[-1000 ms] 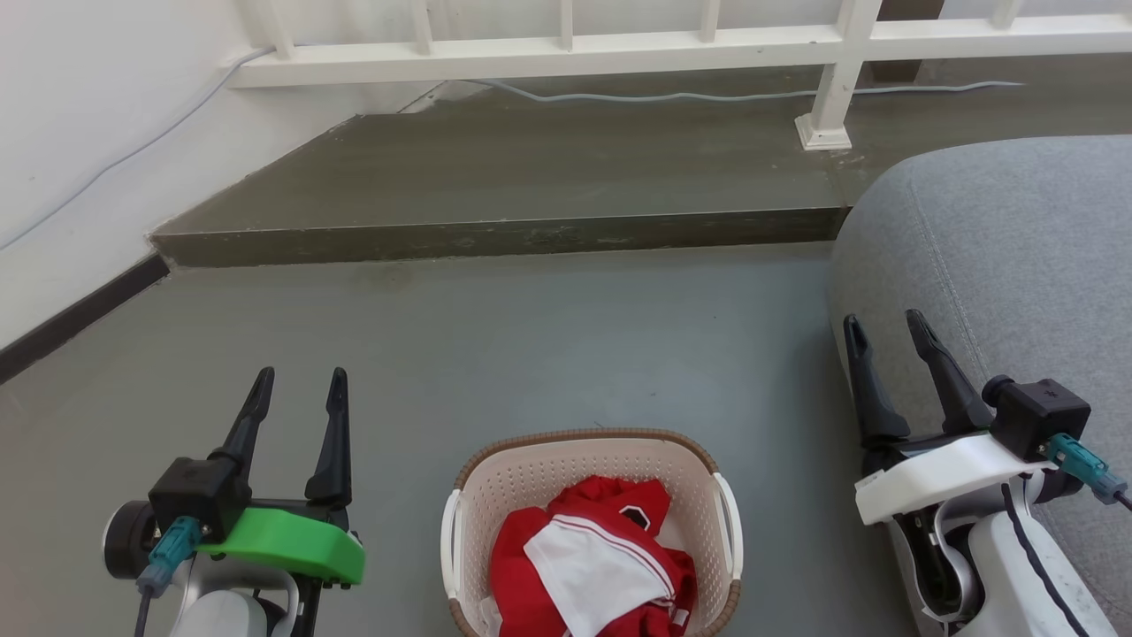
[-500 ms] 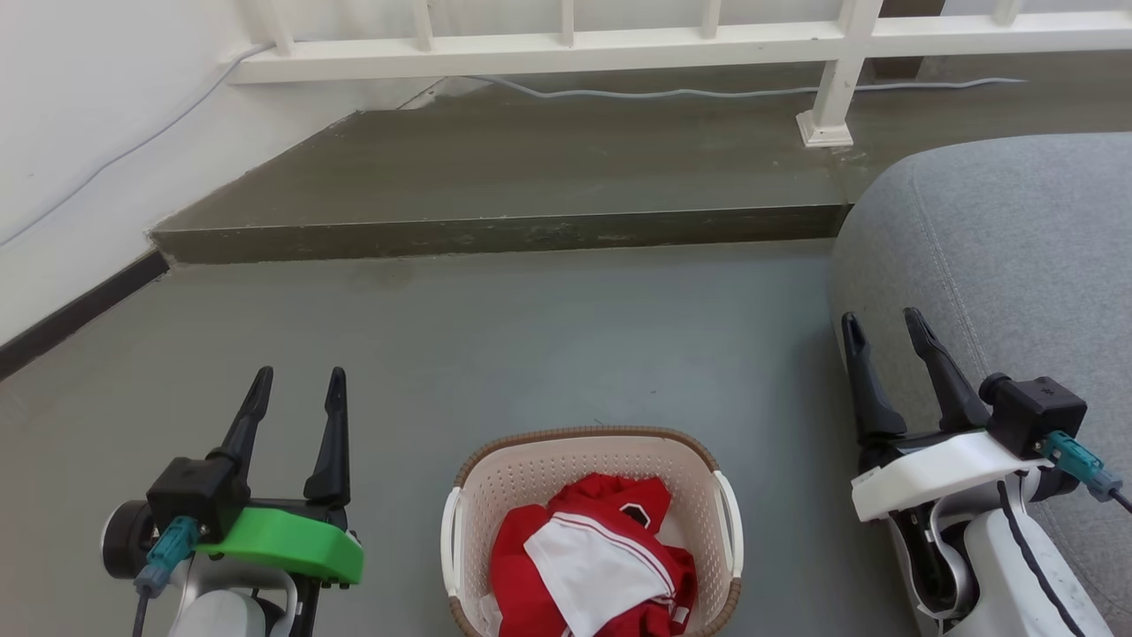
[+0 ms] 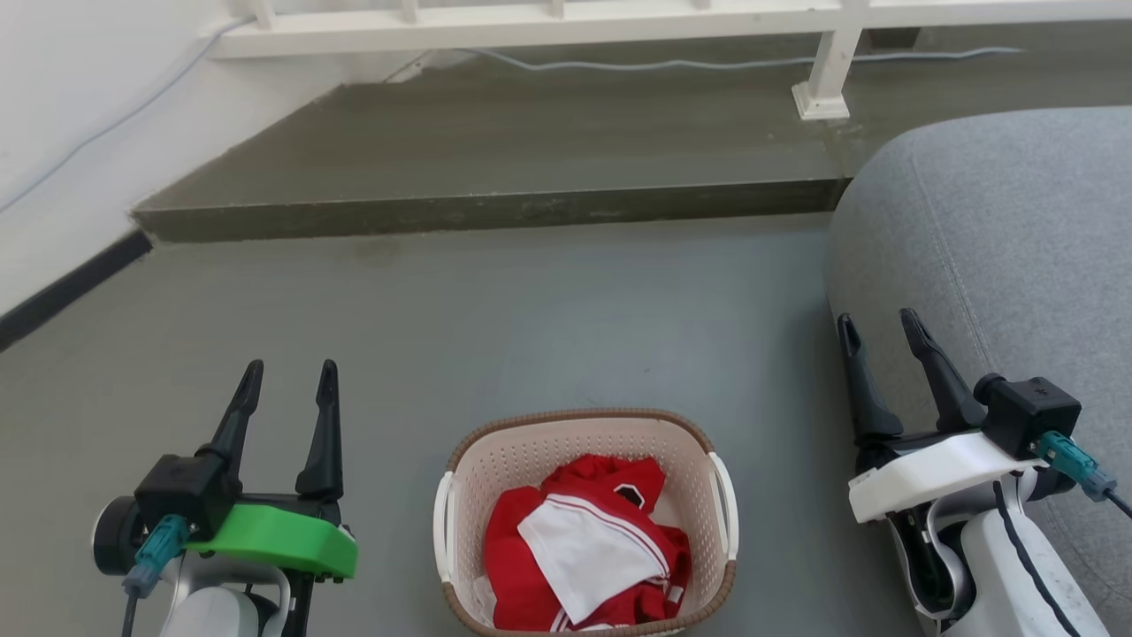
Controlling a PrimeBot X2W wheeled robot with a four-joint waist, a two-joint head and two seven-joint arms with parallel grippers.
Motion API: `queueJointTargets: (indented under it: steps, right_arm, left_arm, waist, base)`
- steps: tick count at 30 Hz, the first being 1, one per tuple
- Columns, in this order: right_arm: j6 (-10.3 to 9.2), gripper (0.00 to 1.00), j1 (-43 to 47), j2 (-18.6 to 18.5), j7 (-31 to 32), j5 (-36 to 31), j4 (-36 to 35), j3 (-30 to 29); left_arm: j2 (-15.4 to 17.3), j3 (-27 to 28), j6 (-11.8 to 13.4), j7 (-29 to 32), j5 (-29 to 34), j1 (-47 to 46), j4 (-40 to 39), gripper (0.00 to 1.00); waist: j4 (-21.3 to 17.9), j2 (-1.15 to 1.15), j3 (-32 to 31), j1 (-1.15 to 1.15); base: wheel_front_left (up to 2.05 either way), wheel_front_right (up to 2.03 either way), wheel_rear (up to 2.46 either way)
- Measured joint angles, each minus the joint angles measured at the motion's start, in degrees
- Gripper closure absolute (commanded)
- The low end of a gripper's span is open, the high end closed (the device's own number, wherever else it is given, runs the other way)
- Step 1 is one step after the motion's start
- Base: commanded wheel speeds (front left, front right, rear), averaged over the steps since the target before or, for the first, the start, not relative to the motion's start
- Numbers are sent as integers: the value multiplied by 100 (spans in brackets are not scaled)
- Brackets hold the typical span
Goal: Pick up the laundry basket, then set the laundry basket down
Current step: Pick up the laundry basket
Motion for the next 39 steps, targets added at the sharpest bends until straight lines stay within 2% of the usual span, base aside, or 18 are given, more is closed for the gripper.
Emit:
queueJointTargets:
  steps: [13,25,30,39]
  right_arm:
    - [31,0,-186,19,0,-4,-44,-146]
    - [38,0,-605,30,-1,5,-27,-237]
    - [40,0,-764,32,-1,5,119,-238]
    - [87,0,-1107,38,-10,13,905,-157]
  left_arm:
    - [-7,0,-19,0,-4,-275,-56,0]
    - [-22,12,-19,0,-465,-771,140,0]
    - [-26,13,-19,-1,-481,-990,326,0]
    - [-43,3,-52,-1,-517,-1441,1150,0]
  waist:
    - [-105,0,638,0]
    - [-151,0,1481,0]
    - [-161,0,1784,0]
    - [-185,0,2458,1]
  base:
    - [0,0,0]
    - [0,0,0]
    - [0,0,0]
    - [0,0,0]
